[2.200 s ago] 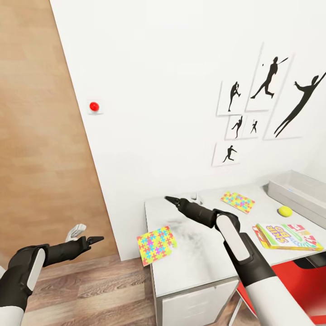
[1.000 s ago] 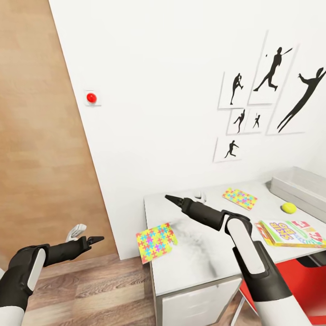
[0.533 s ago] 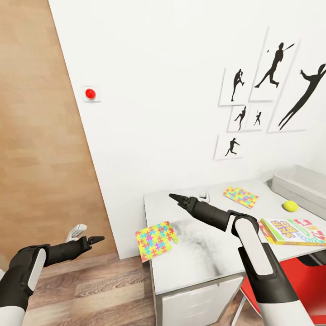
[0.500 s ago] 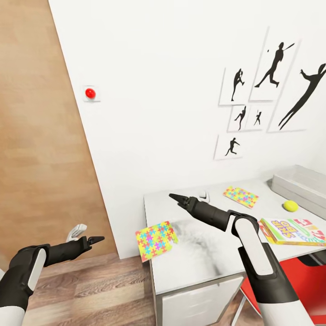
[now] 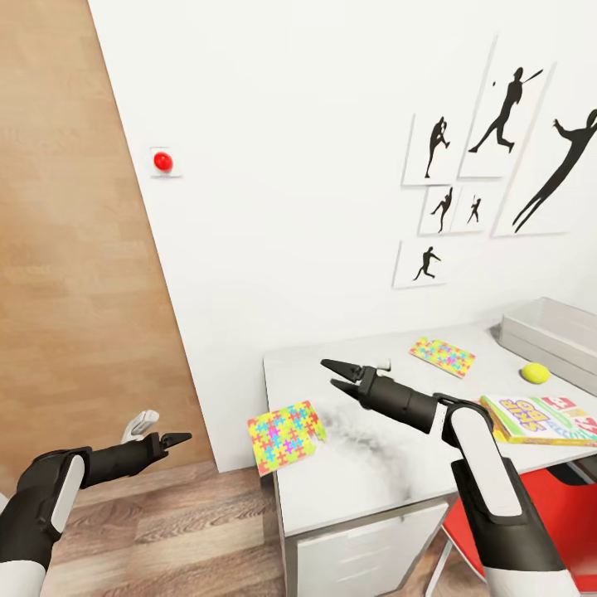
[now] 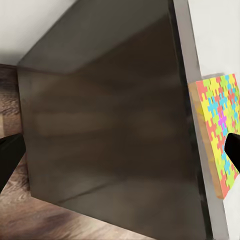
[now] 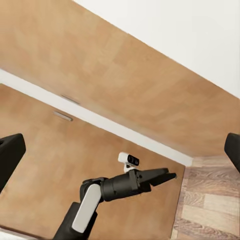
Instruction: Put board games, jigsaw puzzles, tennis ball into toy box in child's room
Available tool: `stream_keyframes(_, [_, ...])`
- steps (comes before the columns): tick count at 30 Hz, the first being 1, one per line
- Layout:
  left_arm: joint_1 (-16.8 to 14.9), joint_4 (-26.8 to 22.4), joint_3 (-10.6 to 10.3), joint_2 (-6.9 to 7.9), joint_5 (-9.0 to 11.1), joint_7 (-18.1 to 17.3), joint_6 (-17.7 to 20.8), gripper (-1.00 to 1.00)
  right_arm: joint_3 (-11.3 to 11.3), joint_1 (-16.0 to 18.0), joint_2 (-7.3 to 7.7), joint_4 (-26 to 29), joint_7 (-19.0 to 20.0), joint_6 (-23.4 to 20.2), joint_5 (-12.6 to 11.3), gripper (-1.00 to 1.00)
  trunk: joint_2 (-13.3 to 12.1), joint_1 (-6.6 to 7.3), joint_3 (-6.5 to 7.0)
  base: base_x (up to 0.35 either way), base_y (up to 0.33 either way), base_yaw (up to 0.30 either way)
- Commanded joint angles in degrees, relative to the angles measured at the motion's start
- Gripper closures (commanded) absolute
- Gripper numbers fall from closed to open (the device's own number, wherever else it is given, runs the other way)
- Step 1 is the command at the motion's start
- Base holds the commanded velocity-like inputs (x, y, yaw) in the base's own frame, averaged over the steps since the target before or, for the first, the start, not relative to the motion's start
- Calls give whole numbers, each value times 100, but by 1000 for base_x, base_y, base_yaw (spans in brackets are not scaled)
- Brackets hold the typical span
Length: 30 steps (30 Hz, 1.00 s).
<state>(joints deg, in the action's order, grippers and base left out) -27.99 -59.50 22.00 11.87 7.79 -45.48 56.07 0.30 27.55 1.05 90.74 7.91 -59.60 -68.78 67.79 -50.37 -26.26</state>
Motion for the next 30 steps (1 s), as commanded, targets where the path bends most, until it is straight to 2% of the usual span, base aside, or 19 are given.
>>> stream_keyframes(1, [-4, 0, 8, 0, 24, -3, 37, -100, -15, -22, 4, 1, 53, -17, 17, -100, 45, -23, -24, 0, 0, 0])
stream_keyframes(6, [-4, 0, 19, 8, 64, -16, 48, -100, -58, -98, 2, 4, 49, -29, -69, -100, 246, -133, -114, 0, 0, 0])
stream_keyframes(8, [-4, 1, 20, 12, 167, -35, 55, -100, -62, -108, 1, 5, 47, -28, -80, -100, 326, -176, -150, 0, 0, 0])
stream_keyframes(11, [-4, 2, 8, 17, 434, -191, 74, -100, -60, -115, -9, 5, 35, -23, -88, -100, 446, -242, -204, 0, 0, 0])
stream_keyframes(13, [-4, 10, 1, 20, 547, -301, 98, -100, -58, -116, -22, 5, 22, -20, -90, -100, 446, -242, -204, 0, 0, 0])
stream_keyframes(14, [-4, 22, -4, 22, 638, -433, 127, -100, -56, -117, -24, 5, 20, -19, -90, -100, 446, -242, -204, 0, 0, 0])
stream_keyframes(17, [-4, 35, -10, 12, 741, -753, 161, -100, -38, -118, -41, 5, 7, -3, -84, -100, 446, -242, -204, 0, 0, 0])
stream_keyframes(20, [-4, 41, -15, 6, 776, -1065, 173, -100, -27, -118, -55, 5, -1, 8, -65, -100, 446, -242, -204, 0, 0, 0])
stream_keyframes(24, [-4, 47, -30, 1, 789, -1746, 172, -100, -11, -118, -71, 5, -12, 21, -41, -100, 446, -242, -204, 0, 0, 0])
stream_keyframes(30, [-4, 160, -18, 31, 794, -2087, 134, -100, -3, -118, -80, 5, -29, 26, -31, -100, 446, -242, -204, 0, 0, 0])
